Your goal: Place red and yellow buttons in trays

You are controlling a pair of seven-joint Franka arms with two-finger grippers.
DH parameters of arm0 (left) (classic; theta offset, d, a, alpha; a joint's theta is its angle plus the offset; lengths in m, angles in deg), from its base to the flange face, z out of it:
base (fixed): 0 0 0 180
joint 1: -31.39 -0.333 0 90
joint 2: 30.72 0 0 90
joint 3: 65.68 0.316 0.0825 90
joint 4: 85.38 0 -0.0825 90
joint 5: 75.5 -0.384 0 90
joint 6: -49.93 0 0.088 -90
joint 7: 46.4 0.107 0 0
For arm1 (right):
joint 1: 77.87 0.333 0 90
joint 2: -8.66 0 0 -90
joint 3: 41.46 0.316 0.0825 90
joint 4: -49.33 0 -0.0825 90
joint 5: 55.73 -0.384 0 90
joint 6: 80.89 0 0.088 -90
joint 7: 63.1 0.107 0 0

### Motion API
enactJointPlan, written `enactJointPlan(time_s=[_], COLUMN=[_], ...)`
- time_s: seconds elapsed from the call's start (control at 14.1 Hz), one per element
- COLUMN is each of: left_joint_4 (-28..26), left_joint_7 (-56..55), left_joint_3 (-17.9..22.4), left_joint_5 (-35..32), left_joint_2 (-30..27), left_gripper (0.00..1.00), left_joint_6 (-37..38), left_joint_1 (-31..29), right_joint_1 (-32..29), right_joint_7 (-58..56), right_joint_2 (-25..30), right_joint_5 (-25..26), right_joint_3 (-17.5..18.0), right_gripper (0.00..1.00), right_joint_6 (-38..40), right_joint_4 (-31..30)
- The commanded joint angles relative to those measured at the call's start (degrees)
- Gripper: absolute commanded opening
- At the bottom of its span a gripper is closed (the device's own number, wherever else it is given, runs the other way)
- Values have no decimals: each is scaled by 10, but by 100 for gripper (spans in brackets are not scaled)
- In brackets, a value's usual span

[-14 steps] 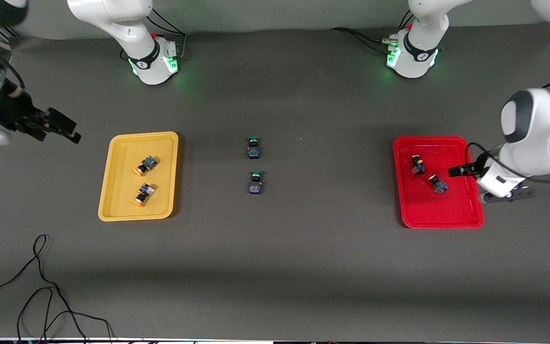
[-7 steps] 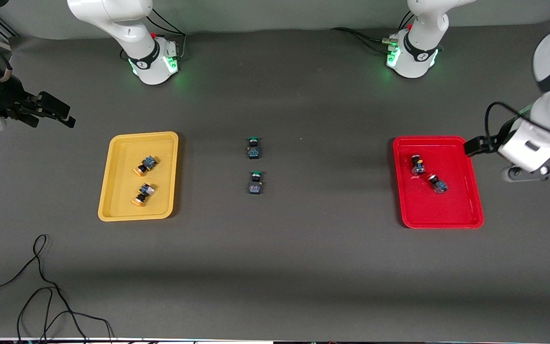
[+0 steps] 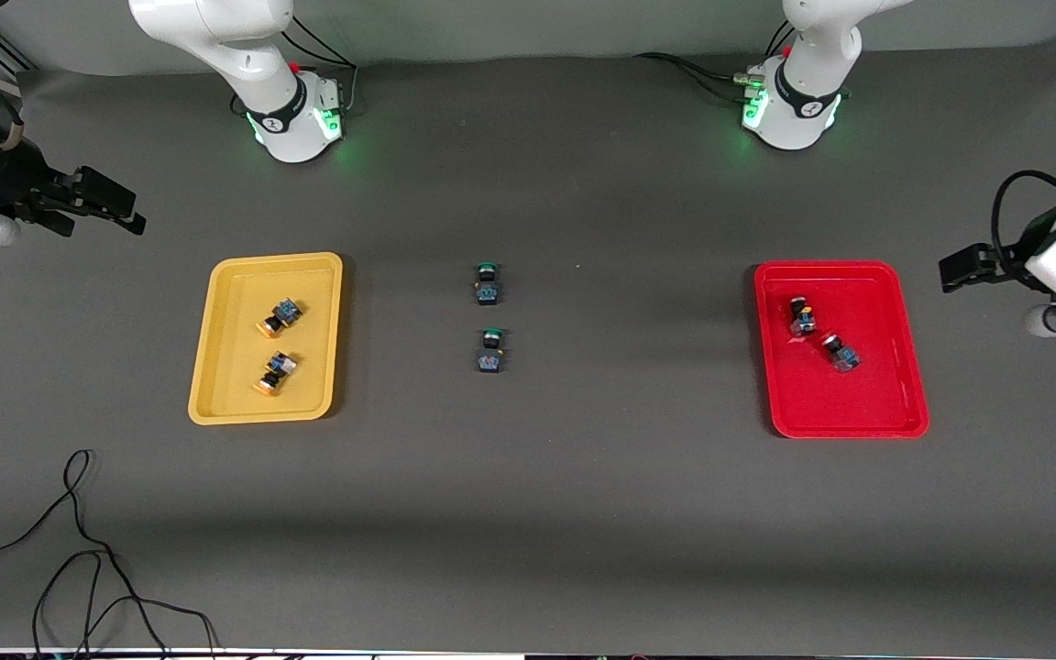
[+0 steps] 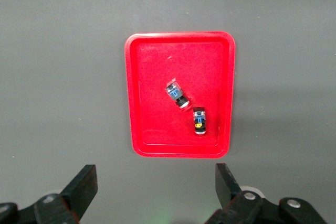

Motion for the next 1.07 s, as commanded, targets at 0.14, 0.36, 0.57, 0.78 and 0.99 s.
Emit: enactJointPlan(time_s=[0.14,0.36,0.57,0.78,0.99], left_joint_4=[27,26,26,27,43], left_joint_7=[55,63,63,63,76], left_joint_3=[215,226,227,225,225], left_joint_5=[5,8,41,36,34], left_joint_2=[7,4,3,1,0], left_gripper=[99,100,99,99,99], left_joint_6=[12,12,15,16,25], left_joint_1=[205,215,208,209,209], right_joint_1=[-1,-1,-1,-1,-1], right_joint_7=[-40,-39,-39,-39,-40], right_joint_2=[-10,-17,-17,-18,-19], right_joint_5=[24,24,22,24,24], right_joint_3=[-1,-1,-2,-2,-2], right_gripper=[100,100,100,100,100], right_joint_6=[19,19,19,19,18], right_joint_4=[22,28,26,28,28])
